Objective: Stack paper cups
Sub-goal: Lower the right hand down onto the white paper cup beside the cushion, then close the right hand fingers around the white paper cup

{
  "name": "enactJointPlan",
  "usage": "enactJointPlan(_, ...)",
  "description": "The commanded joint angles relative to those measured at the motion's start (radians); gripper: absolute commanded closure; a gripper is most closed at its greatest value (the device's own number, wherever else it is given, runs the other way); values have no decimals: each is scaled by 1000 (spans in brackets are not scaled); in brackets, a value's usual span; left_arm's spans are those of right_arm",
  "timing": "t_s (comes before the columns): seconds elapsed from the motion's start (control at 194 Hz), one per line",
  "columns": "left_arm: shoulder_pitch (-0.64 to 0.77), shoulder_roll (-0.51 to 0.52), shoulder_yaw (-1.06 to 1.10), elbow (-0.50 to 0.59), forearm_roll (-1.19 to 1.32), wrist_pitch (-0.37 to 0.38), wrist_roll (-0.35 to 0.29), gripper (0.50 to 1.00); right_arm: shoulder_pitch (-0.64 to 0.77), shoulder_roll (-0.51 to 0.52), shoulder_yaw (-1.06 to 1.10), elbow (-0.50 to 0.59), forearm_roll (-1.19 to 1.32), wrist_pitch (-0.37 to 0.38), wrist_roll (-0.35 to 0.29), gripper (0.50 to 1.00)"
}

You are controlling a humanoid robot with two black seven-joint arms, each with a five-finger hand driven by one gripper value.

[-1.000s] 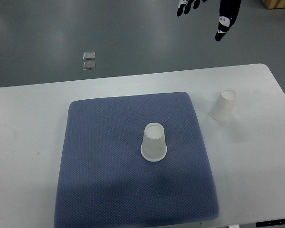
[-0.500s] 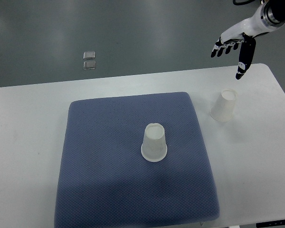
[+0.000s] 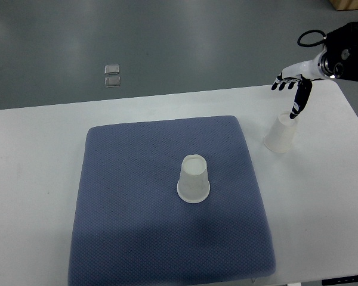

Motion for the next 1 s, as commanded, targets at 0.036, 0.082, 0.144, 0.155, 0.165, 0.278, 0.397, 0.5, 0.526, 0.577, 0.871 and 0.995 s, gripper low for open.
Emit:
enactJointPlan(0.036, 0, 0, -1, 0, 0, 0, 0, 500, -44, 22, 0, -45, -12, 0, 1, 583)
enactJointPlan(0.082, 0, 0, -1, 2, 0, 0, 0, 500, -54, 36, 0, -58, -18, -2, 1, 583)
enactJointPlan(0.144, 0, 0, -1, 2, 0, 0, 0, 500, -79, 48, 0, -79, -23, -14, 1, 585)
enactJointPlan(0.155, 0, 0, -1, 2, 0, 0, 0, 500, -84, 51, 0, -84, -23, -17, 1, 585)
enactJointPlan(0.165, 0, 0, -1, 2, 0, 0, 0, 500, -88, 53, 0, -88, -23, -20, 1, 585)
enactJointPlan(0.278, 0, 0, -1, 2, 0, 0, 0, 500, -137, 70, 0, -128, -24, -37, 2, 587)
enactJointPlan(0.397, 2, 0, -1, 3, 0, 2, 0, 500, -171, 79, 0, -165, -24, -42, 2, 589)
enactJointPlan(0.5, 2, 0, -1, 3, 0, 5, 0, 500, -185, 85, 1, -183, -24, -48, 2, 597)
enactJointPlan(0.526, 2, 0, -1, 3, -1, 5, 0, 500, -185, 86, 1, -183, -24, -48, 2, 599)
enactJointPlan(0.577, 2, 0, -1, 3, 0, 5, 0, 500, -186, 96, 0, -183, -24, -48, 2, 601)
enactJointPlan(0.871, 2, 0, -1, 3, 0, 5, 0, 500, -203, 117, 8, -183, -24, -55, 2, 611)
enactJointPlan(0.995, 2, 0, -1, 3, 0, 5, 0, 500, -206, 117, 6, -183, -24, -55, 2, 634)
